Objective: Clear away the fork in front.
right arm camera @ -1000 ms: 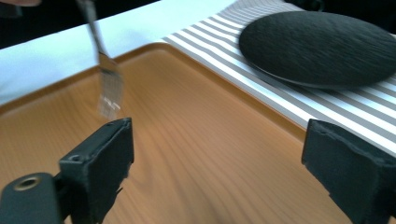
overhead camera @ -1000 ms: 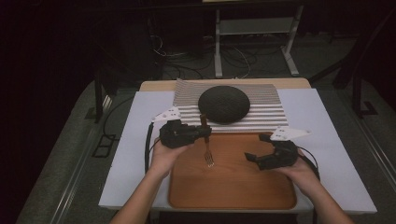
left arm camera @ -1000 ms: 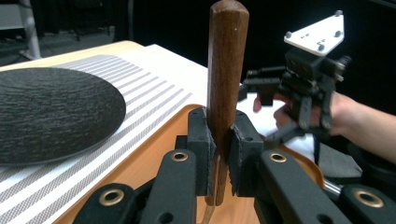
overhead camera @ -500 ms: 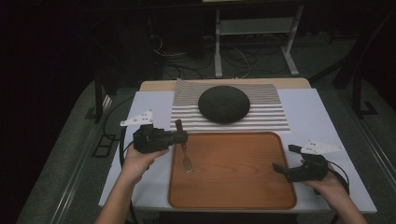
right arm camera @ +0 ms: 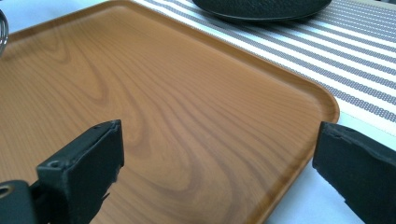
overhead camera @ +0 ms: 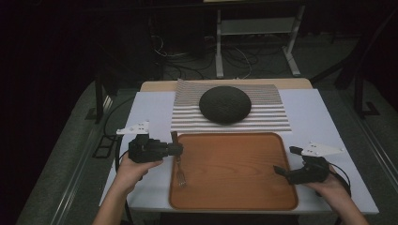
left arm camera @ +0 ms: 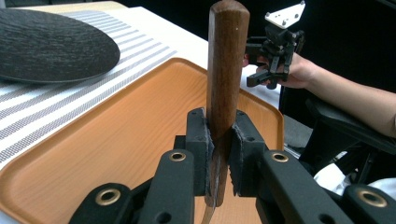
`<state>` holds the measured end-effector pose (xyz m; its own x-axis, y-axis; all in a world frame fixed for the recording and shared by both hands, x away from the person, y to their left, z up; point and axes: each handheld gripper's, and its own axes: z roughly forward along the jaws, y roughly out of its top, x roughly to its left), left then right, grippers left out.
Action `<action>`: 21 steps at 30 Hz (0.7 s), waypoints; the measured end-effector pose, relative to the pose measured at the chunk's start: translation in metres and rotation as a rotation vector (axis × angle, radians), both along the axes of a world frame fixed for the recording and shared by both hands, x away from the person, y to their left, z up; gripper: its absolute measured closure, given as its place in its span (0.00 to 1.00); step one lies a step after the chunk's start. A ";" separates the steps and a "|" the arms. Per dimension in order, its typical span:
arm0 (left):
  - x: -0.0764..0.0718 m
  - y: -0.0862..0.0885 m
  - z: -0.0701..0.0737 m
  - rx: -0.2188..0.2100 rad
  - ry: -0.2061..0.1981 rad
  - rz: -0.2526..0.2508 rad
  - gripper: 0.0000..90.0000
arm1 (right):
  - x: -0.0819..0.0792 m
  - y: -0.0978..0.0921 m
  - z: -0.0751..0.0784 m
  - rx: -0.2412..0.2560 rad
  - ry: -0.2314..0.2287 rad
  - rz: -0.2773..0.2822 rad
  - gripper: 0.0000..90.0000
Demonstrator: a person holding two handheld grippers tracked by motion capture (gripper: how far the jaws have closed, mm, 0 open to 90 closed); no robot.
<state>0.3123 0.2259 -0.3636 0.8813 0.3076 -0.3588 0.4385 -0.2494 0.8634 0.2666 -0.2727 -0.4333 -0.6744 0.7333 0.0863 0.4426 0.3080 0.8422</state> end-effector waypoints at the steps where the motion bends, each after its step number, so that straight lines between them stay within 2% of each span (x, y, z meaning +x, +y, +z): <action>1: 0.000 -0.001 -0.001 0.006 0.003 -0.001 0.88 | 0.000 0.000 0.000 -0.001 0.001 -0.001 0.03; 3: 0.001 -0.001 -0.003 0.020 0.004 0.001 0.88 | 0.001 0.000 0.000 0.004 0.001 0.001 0.03; 8: 0.002 -0.002 -0.005 0.015 -0.001 0.008 0.88 | 0.001 0.000 0.000 -0.001 0.001 0.000 0.03; 11: 0.005 -0.004 -0.008 0.047 -0.031 0.037 0.86 | 0.001 -0.001 0.001 0.004 -0.005 -0.001 0.03; 16: 0.012 -0.007 -0.015 0.088 -0.049 0.079 0.83 | 0.002 0.001 0.000 0.005 0.001 0.003 0.03; 21: 0.017 -0.010 -0.023 0.106 -0.053 0.118 0.81 | 0.002 0.002 0.000 0.006 -0.001 0.006 0.03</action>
<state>0.3294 0.2160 -0.3861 0.8538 0.4433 -0.2730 0.4247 -0.2896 0.8578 0.2689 -0.2703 -0.4330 -0.6790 0.7285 0.0903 0.4400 0.3055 0.8444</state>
